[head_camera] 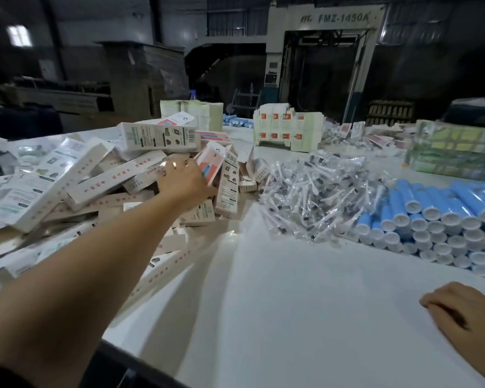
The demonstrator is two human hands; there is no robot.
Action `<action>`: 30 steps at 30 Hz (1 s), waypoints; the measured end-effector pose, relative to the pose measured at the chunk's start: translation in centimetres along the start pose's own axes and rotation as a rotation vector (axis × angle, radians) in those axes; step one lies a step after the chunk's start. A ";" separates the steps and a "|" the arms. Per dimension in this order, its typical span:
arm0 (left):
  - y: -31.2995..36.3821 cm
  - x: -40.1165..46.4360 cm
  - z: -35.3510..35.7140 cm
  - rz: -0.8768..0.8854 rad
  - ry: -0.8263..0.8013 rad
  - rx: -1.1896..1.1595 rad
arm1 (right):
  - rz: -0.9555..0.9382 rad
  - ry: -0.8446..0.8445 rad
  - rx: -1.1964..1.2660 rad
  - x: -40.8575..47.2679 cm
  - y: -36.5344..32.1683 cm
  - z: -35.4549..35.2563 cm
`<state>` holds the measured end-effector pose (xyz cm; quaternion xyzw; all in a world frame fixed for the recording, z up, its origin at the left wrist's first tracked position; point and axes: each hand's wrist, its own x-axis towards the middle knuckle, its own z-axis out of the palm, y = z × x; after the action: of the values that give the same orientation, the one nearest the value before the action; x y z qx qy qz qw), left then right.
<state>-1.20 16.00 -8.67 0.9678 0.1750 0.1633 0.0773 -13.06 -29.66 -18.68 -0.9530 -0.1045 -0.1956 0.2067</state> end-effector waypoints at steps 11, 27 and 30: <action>1.6 -1.3 -1.8 -0.098 0.038 -0.556 | 0.014 -0.020 0.029 0.2 -0.7 -0.4; 22.2 -21.2 2.3 -0.525 -1.068 -2.266 | 0.340 -0.005 1.034 -0.5 -1.8 -2.5; 21.9 -22.0 3.5 -0.423 -1.123 -2.214 | 0.294 -0.114 0.979 -0.7 -1.8 -2.4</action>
<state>-12.65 -12.64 -13.76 0.2732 0.0390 -0.2268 0.9340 -14.98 -29.19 -16.28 -0.7584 -0.0597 -0.0403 0.6478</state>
